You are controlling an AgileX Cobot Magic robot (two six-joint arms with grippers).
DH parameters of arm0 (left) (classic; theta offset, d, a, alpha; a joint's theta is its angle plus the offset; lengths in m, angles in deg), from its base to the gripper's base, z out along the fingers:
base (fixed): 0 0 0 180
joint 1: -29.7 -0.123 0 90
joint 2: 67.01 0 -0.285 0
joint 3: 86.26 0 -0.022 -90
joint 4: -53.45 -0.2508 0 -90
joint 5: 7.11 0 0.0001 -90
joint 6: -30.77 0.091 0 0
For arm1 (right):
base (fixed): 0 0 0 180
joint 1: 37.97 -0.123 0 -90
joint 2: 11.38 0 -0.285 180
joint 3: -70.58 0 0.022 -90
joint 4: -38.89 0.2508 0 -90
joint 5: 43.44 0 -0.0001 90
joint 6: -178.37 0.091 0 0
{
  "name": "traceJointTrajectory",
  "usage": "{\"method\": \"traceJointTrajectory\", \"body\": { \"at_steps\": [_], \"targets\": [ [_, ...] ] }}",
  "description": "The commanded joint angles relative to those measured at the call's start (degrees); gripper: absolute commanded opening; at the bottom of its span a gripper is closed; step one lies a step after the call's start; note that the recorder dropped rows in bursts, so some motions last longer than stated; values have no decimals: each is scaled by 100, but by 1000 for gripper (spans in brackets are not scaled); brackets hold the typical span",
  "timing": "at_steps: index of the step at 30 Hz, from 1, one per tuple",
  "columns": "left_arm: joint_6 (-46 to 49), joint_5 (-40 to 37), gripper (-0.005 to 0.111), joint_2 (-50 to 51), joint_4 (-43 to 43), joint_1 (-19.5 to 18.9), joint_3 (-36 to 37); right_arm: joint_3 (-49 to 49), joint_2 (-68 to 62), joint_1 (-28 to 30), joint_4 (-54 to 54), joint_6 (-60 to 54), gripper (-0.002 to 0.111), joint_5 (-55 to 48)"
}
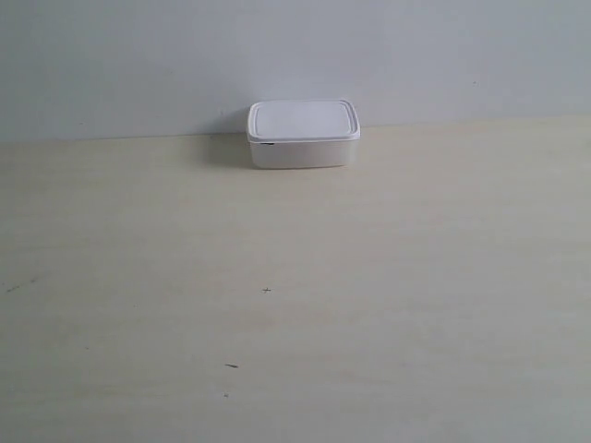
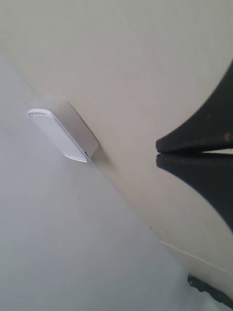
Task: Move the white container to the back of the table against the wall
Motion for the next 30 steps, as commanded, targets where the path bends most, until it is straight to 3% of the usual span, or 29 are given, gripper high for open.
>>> {"method": "traceJointTrajectory", "body": {
  "at_steps": [1, 11, 17, 21, 30],
  "targets": [
    [-18, 11, 0, 27, -30, 27, -5, 40, 27, -10, -206, -221, 0, 131],
    [-18, 11, 0, 27, -42, 27, -5, 40, 27, -10, -505, -466, 0, -588],
    [-18, 11, 0, -614, -41, -140, -5, 40, 27, -10, -471, -319, 0, -681],
    [-18, 11, 0, -1251, -41, -550, -5, 40, 27, -10, -471, -292, 0, -679],
    [7, 16, 0, -1271, -41, -1889, -5, 40, 27, -10, -521, -384, 0, -806]
  ]
}}
